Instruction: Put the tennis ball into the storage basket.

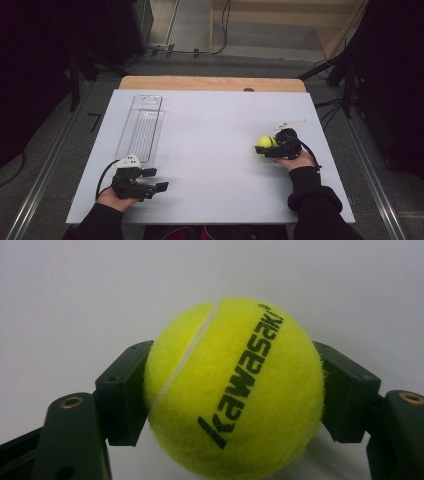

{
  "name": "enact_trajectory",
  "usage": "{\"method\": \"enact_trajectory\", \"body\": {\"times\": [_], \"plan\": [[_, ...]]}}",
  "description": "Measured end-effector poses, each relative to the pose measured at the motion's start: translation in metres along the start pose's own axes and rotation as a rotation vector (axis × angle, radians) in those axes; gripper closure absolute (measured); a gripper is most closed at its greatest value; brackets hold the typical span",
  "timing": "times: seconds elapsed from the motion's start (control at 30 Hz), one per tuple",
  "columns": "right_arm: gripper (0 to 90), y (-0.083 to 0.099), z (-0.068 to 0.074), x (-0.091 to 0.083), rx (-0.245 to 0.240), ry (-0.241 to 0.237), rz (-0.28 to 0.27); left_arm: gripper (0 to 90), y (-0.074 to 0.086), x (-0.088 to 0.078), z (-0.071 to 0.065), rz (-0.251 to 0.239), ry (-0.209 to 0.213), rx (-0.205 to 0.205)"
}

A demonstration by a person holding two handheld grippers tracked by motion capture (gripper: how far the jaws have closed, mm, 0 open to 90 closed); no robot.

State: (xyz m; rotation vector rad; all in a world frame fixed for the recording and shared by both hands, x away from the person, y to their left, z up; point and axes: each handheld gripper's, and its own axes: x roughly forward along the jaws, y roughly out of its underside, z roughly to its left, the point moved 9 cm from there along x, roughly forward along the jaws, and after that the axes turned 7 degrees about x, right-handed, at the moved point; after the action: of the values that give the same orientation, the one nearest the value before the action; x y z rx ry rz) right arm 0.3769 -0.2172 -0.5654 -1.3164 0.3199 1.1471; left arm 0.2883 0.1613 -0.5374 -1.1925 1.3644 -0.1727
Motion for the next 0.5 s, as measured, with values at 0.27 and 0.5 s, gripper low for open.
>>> {"method": "enact_trajectory", "body": {"times": [0.27,0.5], "plan": [[24.2,-0.007,0.007,-0.009,-0.009,-0.03,-0.027,22.5,0.0,0.0,0.0,0.0,-0.001,-0.002],[24.2,-0.015,0.019,-0.019,-0.035,-0.052,-0.041,22.5,0.0,0.0,0.0,0.0,0.0,-0.001]]}}
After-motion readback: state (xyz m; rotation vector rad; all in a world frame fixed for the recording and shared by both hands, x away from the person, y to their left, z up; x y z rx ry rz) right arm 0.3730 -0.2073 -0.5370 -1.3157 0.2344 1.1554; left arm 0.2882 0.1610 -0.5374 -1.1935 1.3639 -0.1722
